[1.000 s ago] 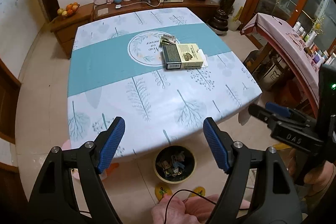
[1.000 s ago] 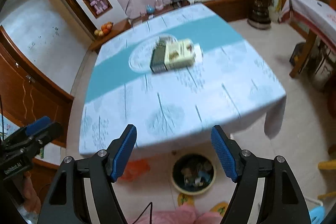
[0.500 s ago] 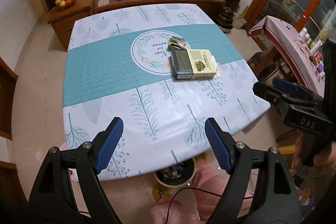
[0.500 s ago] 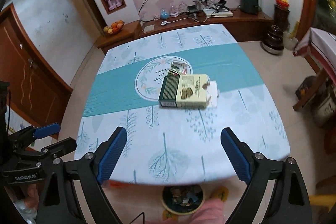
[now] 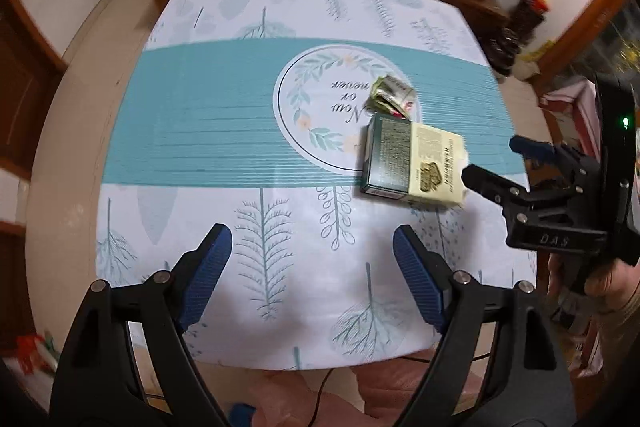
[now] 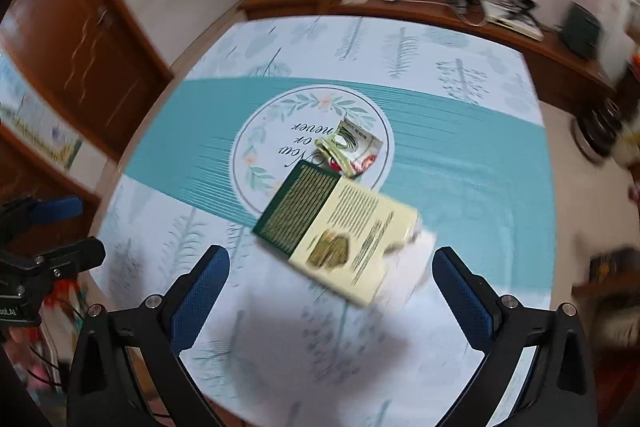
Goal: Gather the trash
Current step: 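Grasp the pistachio chocolate box with the right tool and lift it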
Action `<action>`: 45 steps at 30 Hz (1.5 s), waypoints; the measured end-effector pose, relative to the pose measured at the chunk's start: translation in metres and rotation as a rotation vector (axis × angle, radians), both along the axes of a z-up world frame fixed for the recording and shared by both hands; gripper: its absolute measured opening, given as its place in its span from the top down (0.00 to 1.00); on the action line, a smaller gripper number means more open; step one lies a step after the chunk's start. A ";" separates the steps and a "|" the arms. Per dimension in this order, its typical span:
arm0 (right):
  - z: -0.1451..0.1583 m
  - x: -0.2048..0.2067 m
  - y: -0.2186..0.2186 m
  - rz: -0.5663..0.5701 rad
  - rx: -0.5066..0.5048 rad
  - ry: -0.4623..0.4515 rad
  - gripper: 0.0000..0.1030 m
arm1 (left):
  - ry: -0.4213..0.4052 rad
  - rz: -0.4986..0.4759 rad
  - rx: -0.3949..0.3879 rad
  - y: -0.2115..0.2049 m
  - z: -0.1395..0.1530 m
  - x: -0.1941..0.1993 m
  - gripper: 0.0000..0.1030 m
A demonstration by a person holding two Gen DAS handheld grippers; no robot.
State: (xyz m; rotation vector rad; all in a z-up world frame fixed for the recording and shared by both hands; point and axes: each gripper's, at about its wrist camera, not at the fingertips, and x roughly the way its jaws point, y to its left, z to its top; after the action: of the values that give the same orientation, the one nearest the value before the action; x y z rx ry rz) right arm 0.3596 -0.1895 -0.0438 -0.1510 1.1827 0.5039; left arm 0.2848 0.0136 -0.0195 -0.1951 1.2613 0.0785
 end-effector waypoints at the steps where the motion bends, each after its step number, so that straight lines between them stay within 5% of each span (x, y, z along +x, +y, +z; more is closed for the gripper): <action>1: -0.006 0.008 0.001 0.028 0.000 0.008 0.01 | 0.017 0.027 0.000 -0.002 -0.007 0.005 0.20; 11: -0.074 0.068 0.041 0.380 -0.002 0.113 0.01 | 0.113 0.186 0.031 0.006 -0.044 0.012 0.20; 24: -0.107 0.047 0.059 0.771 -0.140 0.069 0.00 | 0.150 0.285 0.036 0.013 -0.058 0.015 0.20; 32: -0.114 0.064 0.051 0.717 -0.148 0.112 0.05 | 0.148 0.252 0.040 0.000 -0.057 0.028 0.20; 37: -0.101 0.065 0.035 0.672 -0.144 0.060 0.06 | 0.120 0.235 0.047 -0.008 -0.049 0.039 0.20; 45: -0.065 0.082 -0.023 0.466 -0.017 0.069 0.06 | 0.094 0.201 -0.035 -0.018 -0.038 0.067 0.20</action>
State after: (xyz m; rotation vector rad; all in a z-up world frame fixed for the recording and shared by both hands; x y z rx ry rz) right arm 0.4419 -0.2124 -0.1084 -0.4320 1.2215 0.9131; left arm 0.3522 -0.0043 -0.0579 -0.3516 1.3340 0.2415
